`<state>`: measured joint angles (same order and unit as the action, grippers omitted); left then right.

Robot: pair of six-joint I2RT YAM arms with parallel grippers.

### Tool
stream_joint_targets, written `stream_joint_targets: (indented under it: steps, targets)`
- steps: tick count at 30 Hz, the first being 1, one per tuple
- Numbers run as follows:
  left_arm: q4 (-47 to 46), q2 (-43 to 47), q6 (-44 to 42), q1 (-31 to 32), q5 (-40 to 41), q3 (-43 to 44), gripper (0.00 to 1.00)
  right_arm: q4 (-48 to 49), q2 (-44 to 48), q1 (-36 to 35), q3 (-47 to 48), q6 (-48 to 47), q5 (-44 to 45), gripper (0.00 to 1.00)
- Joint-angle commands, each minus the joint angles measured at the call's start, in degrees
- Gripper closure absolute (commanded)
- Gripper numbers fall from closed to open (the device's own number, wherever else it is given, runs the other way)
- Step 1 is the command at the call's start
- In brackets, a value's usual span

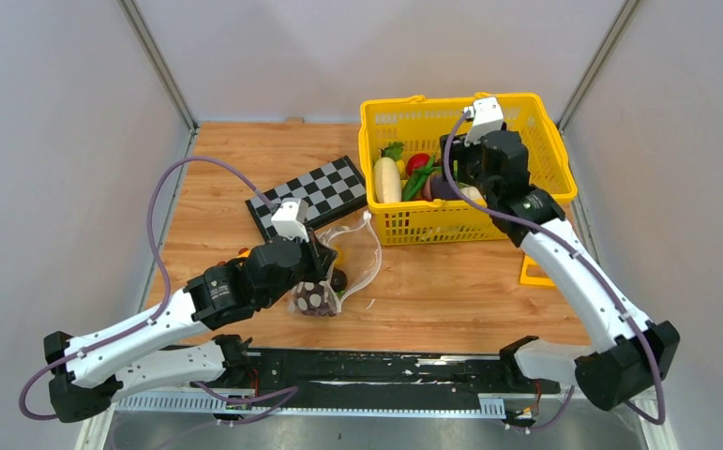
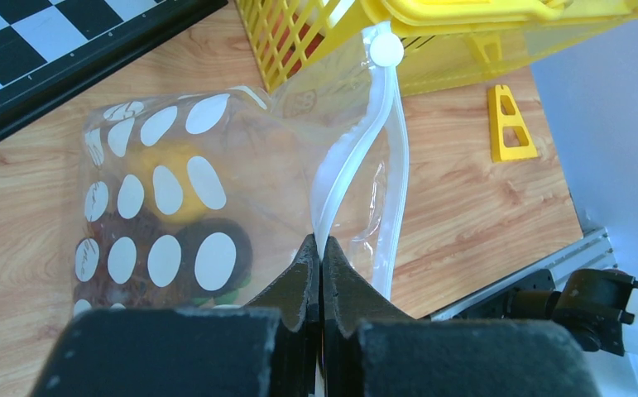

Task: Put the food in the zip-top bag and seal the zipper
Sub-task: Move the bin to the center of the board.

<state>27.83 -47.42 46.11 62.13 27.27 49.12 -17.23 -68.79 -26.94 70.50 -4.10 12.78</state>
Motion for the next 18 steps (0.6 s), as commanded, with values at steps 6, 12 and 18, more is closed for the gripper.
stream_joint_targets:
  steps: [6,12,18]
  targets:
    - [-1.96,1.58,0.09,-0.11,-1.10,-0.21,1.00,-17.56,-6.02,12.87,1.15,3.00,-1.88,0.25]
    - [-2.83,0.30,-0.56,-0.08,-2.18,0.17,1.00,-20.69,-6.27,12.79,-1.22,1.00,-19.88,0.29]
    - [-3.43,-0.39,-0.58,-0.08,-3.48,0.06,1.00,-20.56,-6.60,6.92,-2.69,1.80,-27.75,0.32]
